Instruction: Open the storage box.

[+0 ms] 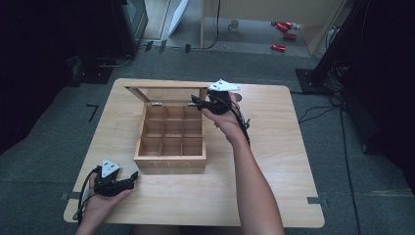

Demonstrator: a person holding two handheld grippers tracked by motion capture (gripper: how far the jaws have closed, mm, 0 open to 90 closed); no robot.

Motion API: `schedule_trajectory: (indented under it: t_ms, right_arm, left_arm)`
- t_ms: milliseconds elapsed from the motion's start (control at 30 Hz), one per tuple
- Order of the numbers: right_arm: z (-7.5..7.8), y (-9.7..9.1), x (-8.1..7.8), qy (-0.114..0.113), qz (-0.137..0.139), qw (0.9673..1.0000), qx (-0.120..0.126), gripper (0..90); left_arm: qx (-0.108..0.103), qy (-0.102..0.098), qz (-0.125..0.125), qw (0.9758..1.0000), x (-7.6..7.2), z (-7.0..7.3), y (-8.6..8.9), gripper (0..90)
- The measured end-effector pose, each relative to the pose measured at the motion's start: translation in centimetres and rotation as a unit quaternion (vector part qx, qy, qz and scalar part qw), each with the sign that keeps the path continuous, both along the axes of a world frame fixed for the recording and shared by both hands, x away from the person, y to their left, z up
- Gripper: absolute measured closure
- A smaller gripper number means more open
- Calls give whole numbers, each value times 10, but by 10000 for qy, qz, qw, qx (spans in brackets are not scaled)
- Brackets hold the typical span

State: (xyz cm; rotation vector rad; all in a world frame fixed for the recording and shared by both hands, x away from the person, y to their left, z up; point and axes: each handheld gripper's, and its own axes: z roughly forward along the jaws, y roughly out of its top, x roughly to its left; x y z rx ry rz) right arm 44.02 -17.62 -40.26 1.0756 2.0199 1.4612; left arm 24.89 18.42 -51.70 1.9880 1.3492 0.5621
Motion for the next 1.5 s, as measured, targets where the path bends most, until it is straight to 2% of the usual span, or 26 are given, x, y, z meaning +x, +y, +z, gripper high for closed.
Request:
schedule_trajectory:
  t_ms: [233,300,433,500,600,700,1000,1167,1267,1500]
  right_arm:
    - [0,-6,10,-105,78,9999,49,517]
    - [0,-8,12,-158,75,9998,-6,555]
    - [1,-11,15,-221,-123,9997,-75,641]
    - [1,-11,18,-242,-203,9995,-73,656]
    - [2,-7,21,-317,-396,9985,-196,672]
    - [2,-5,24,-303,-536,9980,-164,676]
    - [1,-1,35,-99,-863,9962,72,676]
    - [0,1,42,98,-1143,9932,213,676]
    - [-1,1,45,220,-1309,9906,315,675]
    - [-4,0,51,296,-1388,9889,431,675]
  left_arm:
    - [-25,3,-5,10000,0,0,0,245]
    - [-18,4,-8,10000,1,0,0,245]
    - [-33,9,-3,10000,1,0,0,245]
    - [-43,2,7,10000,1,0,0,245]
    - [-45,6,6,10000,1,0,0,247]
    - [-51,7,4,10000,1,0,0,247]
    - [-65,18,-14,10000,1,0,1,247]
    - [-69,14,-19,10000,1,0,1,247]
    - [6,12,-53,10000,1,0,0,246]
    - [-38,19,-128,9999,0,0,0,233]
